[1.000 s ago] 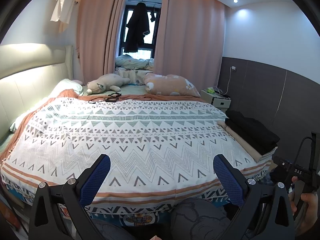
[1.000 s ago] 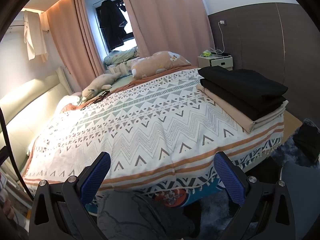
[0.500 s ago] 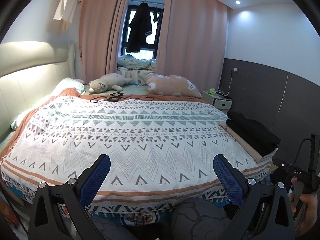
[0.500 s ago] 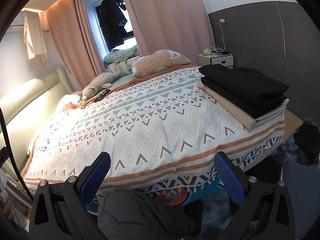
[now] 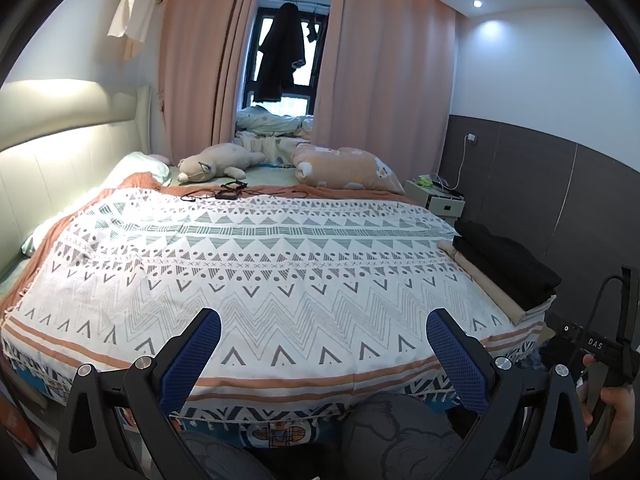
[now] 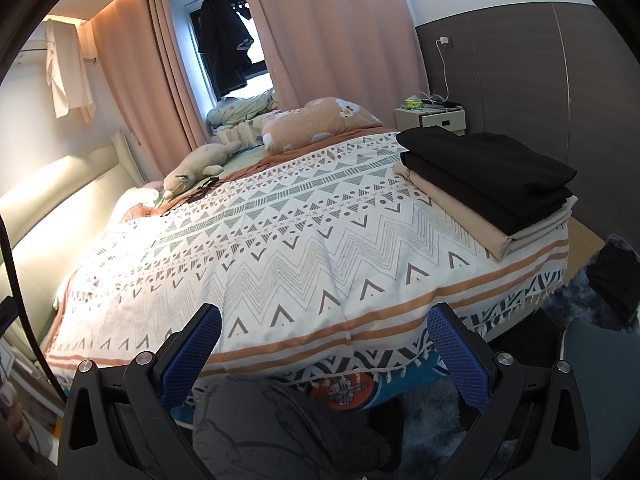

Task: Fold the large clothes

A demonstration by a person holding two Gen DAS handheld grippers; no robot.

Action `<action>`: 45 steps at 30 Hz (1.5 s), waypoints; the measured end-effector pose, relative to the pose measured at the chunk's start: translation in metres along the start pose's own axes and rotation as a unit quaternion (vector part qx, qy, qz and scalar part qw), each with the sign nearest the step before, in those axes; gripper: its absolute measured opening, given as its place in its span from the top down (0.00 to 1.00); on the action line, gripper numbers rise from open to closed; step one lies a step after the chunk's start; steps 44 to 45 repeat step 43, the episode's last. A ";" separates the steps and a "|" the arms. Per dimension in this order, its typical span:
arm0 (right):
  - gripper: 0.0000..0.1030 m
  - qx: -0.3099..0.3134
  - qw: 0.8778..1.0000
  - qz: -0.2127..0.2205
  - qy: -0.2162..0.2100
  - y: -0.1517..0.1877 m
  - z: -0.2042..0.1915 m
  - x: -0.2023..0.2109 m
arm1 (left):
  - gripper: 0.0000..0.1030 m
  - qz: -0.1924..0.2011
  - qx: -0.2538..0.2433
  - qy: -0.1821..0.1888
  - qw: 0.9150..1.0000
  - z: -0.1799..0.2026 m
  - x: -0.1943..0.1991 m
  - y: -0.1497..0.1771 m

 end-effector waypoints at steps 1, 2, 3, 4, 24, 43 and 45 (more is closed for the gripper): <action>0.00 0.000 1.000 0.000 0.000 0.000 0.000 0.000 | 0.00 0.000 0.000 0.000 1.000 0.000 0.000 0.000; 0.00 0.001 1.000 0.000 0.000 0.000 0.000 0.000 | 0.00 0.000 0.000 0.000 1.000 0.000 0.000 0.001; 0.00 0.001 1.000 0.000 0.000 0.000 0.000 0.000 | 0.00 0.000 0.000 0.000 1.000 0.000 0.000 0.001; 0.00 0.000 1.000 0.001 0.000 0.000 0.000 0.000 | 0.00 0.000 0.000 0.000 1.000 -0.001 0.001 0.001; 0.00 -0.003 1.000 -0.004 -0.006 0.002 0.001 -0.002 | 0.00 -0.004 -0.004 -0.003 1.000 -0.001 -0.002 0.003; 0.00 -0.007 1.000 -0.008 -0.005 0.004 0.005 -0.006 | 0.00 -0.001 -0.013 -0.018 1.000 -0.004 0.000 0.005; 0.00 -0.007 1.000 -0.008 -0.005 0.004 0.005 -0.006 | 0.00 -0.001 -0.013 -0.018 1.000 -0.004 0.000 0.005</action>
Point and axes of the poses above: each gripper's, at about its wrist camera, not at the fingertips, and x roughly against the way its jaws point, z to its right, y to its underside, the point moved 10 cm from there along -x, roughly the way its jaws point, and after that the axes turned 3 degrees about y, right-handed, at the moved point
